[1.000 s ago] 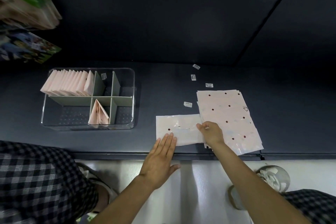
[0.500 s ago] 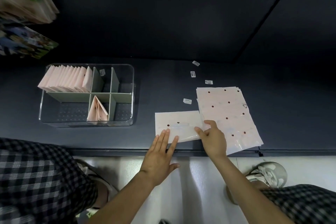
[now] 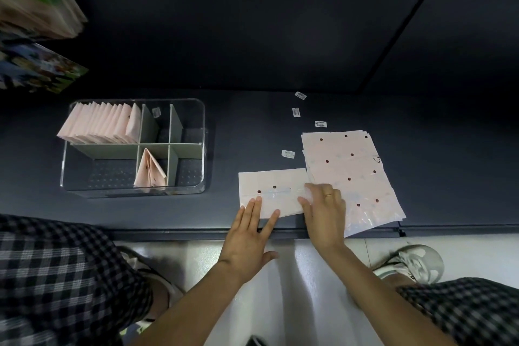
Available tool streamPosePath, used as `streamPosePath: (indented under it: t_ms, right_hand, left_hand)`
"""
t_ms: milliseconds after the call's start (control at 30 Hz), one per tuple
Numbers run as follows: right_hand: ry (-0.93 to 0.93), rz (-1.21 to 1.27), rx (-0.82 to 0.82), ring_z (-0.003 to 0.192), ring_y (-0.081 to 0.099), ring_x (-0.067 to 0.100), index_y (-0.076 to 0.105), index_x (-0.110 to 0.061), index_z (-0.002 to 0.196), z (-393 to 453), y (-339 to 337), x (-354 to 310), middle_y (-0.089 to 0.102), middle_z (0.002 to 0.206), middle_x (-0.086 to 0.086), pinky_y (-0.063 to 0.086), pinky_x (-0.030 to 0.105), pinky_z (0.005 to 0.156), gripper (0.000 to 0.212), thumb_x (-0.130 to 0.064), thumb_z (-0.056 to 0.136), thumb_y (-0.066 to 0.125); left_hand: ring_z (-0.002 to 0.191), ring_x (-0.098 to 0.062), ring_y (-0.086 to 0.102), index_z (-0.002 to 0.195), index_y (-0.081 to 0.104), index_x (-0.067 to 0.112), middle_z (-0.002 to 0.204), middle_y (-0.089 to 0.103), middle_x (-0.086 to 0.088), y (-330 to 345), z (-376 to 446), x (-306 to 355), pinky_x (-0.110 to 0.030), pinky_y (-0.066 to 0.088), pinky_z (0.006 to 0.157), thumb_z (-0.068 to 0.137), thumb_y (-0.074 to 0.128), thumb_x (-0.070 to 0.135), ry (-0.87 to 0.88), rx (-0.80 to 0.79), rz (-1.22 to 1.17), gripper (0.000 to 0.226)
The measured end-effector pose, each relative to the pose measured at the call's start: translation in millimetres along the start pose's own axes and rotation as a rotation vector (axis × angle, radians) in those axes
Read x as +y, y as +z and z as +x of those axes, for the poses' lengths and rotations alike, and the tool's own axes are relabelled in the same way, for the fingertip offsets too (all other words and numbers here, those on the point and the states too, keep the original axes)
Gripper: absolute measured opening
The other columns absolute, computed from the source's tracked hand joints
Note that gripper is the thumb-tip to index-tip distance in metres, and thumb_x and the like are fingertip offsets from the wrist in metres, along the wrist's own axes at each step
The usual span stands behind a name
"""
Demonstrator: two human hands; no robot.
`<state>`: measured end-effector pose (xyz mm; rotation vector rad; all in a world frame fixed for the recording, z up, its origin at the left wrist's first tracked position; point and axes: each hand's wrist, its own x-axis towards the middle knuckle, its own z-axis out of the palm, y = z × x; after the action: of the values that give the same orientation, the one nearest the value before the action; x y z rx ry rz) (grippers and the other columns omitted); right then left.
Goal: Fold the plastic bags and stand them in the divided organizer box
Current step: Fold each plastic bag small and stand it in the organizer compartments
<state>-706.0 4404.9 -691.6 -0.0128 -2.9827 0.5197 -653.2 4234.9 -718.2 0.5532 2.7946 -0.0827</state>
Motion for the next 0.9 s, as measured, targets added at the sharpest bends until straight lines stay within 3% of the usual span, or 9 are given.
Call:
streamPosePath:
  t_ms: [67,167,267,433,600,667,733,800,900]
  right_hand:
    - [-0.313,-0.031,0.058,0.107,0.061,0.029,0.067,-0.009,0.113,-12,3,-11,0.067,0.114,0.008,0.045,0.041,0.095,0.028,-0.022,0.09,0.057]
    - [-0.61,-0.22,-0.138,0.126,0.051,0.02,0.06,-0.01,0.124,-32,11,-19,0.057,0.132,0.003,0.029,0.041,0.11,0.052,-0.041,0.097,0.027]
    - [-0.577,-0.343,-0.264,0.132,0.043,0.02,0.052,-0.009,0.132,-34,9,0,0.047,0.142,0.006,0.014,0.039,0.111,0.066,-0.052,0.094,0.02]
    - [-0.595,-0.452,-0.365,0.136,0.037,0.021,0.042,-0.008,0.14,-29,-6,43,0.037,0.148,0.007,0.014,0.041,0.111,0.07,-0.055,0.092,0.023]
    - [-0.6,-0.435,-0.308,0.133,0.042,0.021,0.049,-0.008,0.135,-25,-17,61,0.045,0.143,0.006,0.017,0.041,0.11,0.07,-0.052,0.096,0.012]
    - [-0.645,-0.415,-0.205,0.127,0.049,0.021,0.059,-0.009,0.126,-20,-16,61,0.055,0.135,0.004,0.025,0.041,0.11,0.062,-0.05,0.095,0.025]
    - [-0.705,-0.37,-0.072,0.115,0.06,0.019,0.07,-0.011,0.109,-12,-12,58,0.066,0.12,0.002,0.038,0.041,0.108,0.04,-0.041,0.089,0.055]
    - [-0.712,-0.272,0.008,0.096,0.069,0.018,0.075,-0.011,0.091,-4,-10,54,0.072,0.104,0.002,0.049,0.04,0.095,0.028,-0.028,0.07,0.082]
    - [-0.729,-0.242,0.002,0.077,0.07,0.021,0.074,-0.01,0.081,3,-7,53,0.074,0.091,0.006,0.056,0.035,0.082,0.036,-0.006,0.048,0.089]
  left_hand:
    - [0.132,-0.033,-0.037,0.141,-0.029,0.023,0.141,-0.039,-0.022,-1,0,1,-0.045,-0.017,0.113,0.091,0.023,0.067,0.004,-0.007,-0.004,0.084]
    - [0.136,-0.032,-0.034,0.144,-0.024,0.022,0.143,-0.038,-0.019,-1,1,1,-0.045,-0.015,0.116,0.091,0.024,0.066,0.011,-0.015,-0.032,0.084]
    - [0.138,-0.033,-0.03,0.144,-0.025,0.022,0.145,-0.036,-0.021,-2,0,-1,-0.045,-0.013,0.116,0.092,0.026,0.066,0.016,-0.009,-0.03,0.085]
    - [0.135,-0.031,-0.033,0.142,-0.029,0.025,0.145,-0.035,-0.021,-4,-3,-7,-0.045,-0.013,0.116,0.09,0.025,0.068,0.042,-0.029,-0.022,0.086]
    - [0.141,-0.032,0.021,0.147,0.027,0.022,0.151,0.026,-0.02,-6,-31,-48,-0.052,0.025,0.111,0.082,0.047,0.068,0.041,0.119,0.019,0.082]
    - [0.139,-0.03,0.028,0.143,0.037,0.021,0.149,0.031,-0.016,-7,-36,-57,-0.052,0.029,0.11,0.084,0.045,0.066,0.054,0.153,0.028,0.075]
    - [0.13,-0.025,0.047,0.127,0.059,0.017,0.141,0.048,-0.01,-14,-30,-57,-0.049,0.042,0.102,0.084,0.045,0.06,0.098,0.232,-0.017,0.063]
    - [0.115,-0.021,0.061,0.105,0.071,0.016,0.126,0.063,-0.005,-21,-19,-57,-0.044,0.05,0.093,0.079,0.062,0.052,0.152,0.33,-0.107,0.045]
    - [0.089,-0.018,0.07,0.079,0.072,0.016,0.103,0.072,0.0,-28,-7,-59,-0.029,0.056,0.075,0.066,0.084,0.036,0.157,0.394,-0.216,0.026]
